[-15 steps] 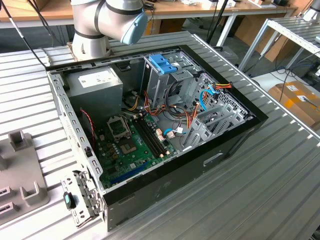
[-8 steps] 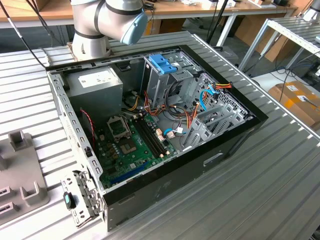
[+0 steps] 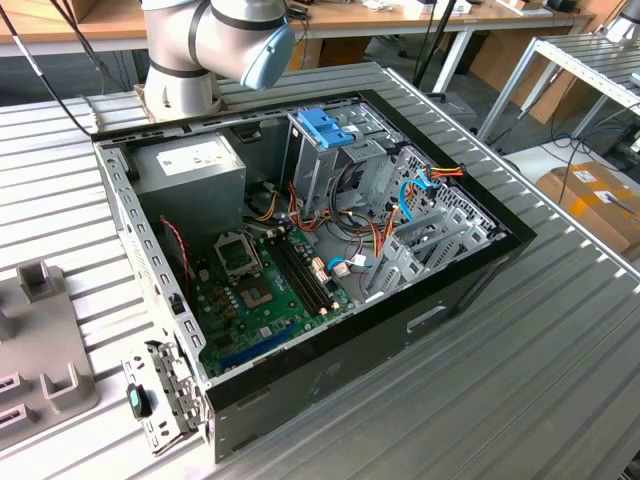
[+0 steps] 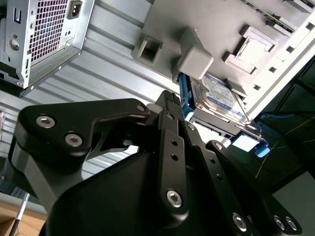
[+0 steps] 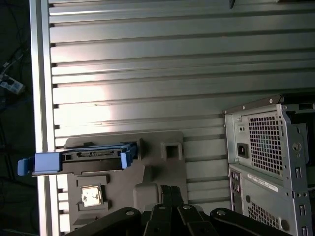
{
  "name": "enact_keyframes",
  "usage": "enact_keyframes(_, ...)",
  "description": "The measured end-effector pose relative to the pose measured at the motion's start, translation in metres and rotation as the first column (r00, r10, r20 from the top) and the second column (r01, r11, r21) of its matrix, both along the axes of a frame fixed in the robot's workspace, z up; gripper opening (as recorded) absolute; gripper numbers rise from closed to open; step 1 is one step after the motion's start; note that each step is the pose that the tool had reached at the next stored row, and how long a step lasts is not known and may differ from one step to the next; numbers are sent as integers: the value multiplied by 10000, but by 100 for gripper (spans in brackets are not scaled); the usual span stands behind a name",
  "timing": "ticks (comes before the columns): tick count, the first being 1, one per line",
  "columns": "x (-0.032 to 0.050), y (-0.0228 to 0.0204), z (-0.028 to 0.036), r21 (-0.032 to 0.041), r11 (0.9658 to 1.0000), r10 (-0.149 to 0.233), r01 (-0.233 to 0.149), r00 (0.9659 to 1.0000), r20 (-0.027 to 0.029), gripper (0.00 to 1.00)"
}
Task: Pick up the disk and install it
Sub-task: 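Reach for the disk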
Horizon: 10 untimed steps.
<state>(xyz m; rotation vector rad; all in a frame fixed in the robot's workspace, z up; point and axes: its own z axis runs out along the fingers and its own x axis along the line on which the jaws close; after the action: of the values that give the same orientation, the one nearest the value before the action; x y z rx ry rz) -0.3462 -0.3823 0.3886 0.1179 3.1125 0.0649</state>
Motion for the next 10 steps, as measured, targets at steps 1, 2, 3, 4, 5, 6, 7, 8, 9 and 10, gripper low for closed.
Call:
enact_keyframes(1, -4, 0, 0, 1, 10000, -1, 1, 10000, 1, 11)
enact_keyframes(2, -9, 0, 0, 1, 10000, -1, 1, 10000, 0, 11)
enact_keyframes(3, -14, 1, 0, 0, 10000, -1, 1, 10000, 0, 11)
enact_keyframes(4, -22, 0, -1, 1, 10000, -1, 1, 10000, 1, 11)
enact_keyframes(5, -29, 1, 0, 0, 10000, -1, 1, 10000, 0, 11)
enact_keyframes(6, -35, 0, 0, 1, 10000, -1, 1, 10000, 0, 11)
enact_keyframes(7, -43, 0, 0, 1, 10000, 0, 0, 10000, 0, 11)
enact_keyframes(8, -49, 0, 0, 0, 10000, 0, 0, 10000, 0, 11)
enact_keyframes(9, -54, 0, -1, 1, 10000, 0, 0, 10000, 1, 11)
enact_keyframes(10, -63, 0, 0, 0, 10000, 0, 0, 10000, 0, 11)
